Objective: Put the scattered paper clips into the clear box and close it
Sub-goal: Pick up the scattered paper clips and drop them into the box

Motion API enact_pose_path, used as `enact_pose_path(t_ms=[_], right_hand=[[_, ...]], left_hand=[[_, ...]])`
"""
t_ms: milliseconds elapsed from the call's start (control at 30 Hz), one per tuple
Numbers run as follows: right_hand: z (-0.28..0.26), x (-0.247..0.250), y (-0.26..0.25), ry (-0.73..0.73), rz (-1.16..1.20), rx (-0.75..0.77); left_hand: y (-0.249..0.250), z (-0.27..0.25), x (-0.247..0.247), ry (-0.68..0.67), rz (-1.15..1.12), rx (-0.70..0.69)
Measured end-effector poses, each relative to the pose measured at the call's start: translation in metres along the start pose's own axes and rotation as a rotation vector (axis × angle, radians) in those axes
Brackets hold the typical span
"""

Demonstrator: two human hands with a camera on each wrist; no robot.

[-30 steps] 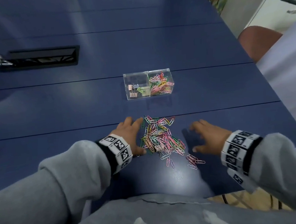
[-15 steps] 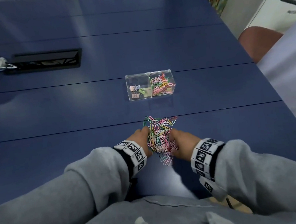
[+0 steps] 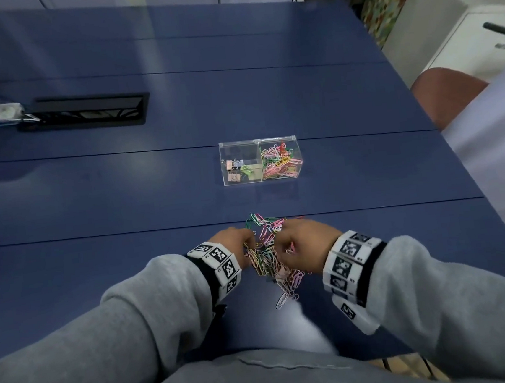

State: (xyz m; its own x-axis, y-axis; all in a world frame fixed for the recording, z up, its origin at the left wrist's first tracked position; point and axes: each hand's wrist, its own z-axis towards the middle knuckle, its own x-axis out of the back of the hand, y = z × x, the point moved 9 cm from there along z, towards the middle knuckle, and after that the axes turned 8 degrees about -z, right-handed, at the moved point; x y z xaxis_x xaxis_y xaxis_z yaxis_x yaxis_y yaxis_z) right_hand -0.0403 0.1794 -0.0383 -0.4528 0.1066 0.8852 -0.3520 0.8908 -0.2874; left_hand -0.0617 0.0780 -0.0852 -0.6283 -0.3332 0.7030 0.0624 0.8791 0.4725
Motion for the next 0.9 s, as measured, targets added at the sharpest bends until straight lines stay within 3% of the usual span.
enact_pose_path(t_ms=[100, 167, 267, 367, 600, 733, 800, 900], right_hand=[[0.015, 0.040, 0.015, 0.096, 0.072, -0.056], [0.022, 0.039, 0.007, -0.039, -0.003, 0.001], [0.013, -0.004, -0.014, -0.319, -0.202, 0.156], [0.003, -0.036, -0.021, -0.395, -0.271, 0.235], [0.009, -0.044, -0.012, -0.324, -0.155, 0.204], [0.020, -0.005, 0.004, -0.234, 0.022, 0.072], [0.033, 0.030, 0.017, -0.115, 0.116, -0.039], [0.061, 0.087, 0.037, 0.190, 0.212, -0.171]], left_hand=[[-0.004, 0.001, 0.005, 0.006, -0.001, 0.019], [-0.005, 0.002, 0.007, 0.017, 0.001, 0.017], [-0.008, 0.002, 0.008, 0.012, -0.012, 0.019], [-0.010, 0.001, 0.010, 0.021, -0.037, 0.006], [-0.014, 0.000, 0.016, 0.039, -0.165, 0.038], [-0.019, -0.003, 0.023, 0.076, -0.259, 0.063], [-0.026, -0.005, 0.025, 0.078, -0.319, 0.086], [-0.032, -0.009, 0.029, 0.060, -0.456, 0.100]])
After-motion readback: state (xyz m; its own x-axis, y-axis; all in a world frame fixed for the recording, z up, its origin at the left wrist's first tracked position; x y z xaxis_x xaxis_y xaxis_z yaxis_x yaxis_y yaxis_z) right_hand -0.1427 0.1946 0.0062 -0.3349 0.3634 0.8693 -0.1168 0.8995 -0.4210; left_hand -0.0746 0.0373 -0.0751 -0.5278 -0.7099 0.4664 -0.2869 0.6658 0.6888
